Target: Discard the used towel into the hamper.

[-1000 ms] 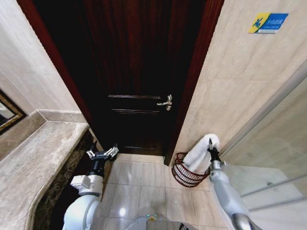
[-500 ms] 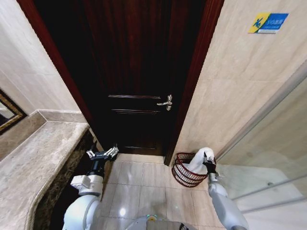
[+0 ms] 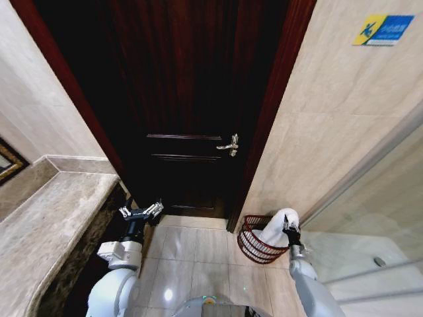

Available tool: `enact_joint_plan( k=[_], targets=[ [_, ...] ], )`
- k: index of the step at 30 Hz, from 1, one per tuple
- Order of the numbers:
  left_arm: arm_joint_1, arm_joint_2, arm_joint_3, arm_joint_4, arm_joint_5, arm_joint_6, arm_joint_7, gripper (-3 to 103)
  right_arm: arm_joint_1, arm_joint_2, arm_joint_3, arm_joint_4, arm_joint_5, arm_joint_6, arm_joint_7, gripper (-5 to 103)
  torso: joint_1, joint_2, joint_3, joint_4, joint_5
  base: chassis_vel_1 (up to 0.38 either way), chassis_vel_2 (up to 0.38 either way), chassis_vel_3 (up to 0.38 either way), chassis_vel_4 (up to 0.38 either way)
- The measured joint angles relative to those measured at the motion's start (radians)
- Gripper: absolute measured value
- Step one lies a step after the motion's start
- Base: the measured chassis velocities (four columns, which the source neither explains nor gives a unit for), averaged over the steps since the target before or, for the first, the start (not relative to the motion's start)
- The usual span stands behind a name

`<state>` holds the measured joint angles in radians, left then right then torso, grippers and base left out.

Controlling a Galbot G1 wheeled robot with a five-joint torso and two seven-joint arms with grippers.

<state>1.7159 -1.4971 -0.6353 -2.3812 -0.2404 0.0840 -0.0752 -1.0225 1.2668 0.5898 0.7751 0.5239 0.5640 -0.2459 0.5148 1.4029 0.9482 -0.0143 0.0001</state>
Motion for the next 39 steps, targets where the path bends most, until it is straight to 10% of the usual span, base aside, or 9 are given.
enact_joint_plan(
  k=[10,18,39],
  targets=[
    [0.000,0.000,0.000,0.000,0.000,0.000,0.000,100,0.027,-0.037,0.005,-0.018,-0.042,-0.368,-0.073,12,-0.001,0.000,0.000,0.0002,-0.0003,0.000,0.000,0.000,0.000],
    [0.000,0.000,0.000,0.000,0.000,0.000,0.000,100,0.080,-0.065,0.007,-0.095,-0.123,-0.482,-0.147,12,-0.001,0.000,0.000,0.0003,-0.0002,0.000,0.000,0.000,0.000],
    [0.000,0.000,0.000,0.000,0.000,0.000,0.000,100,0.145,-0.060,0.057,-0.208,-0.177,-0.432,-0.266,12,-0.001,0.000,0.000,0.0001,0.0000,-0.030,0.035,0.034,-0.027]
  ],
)
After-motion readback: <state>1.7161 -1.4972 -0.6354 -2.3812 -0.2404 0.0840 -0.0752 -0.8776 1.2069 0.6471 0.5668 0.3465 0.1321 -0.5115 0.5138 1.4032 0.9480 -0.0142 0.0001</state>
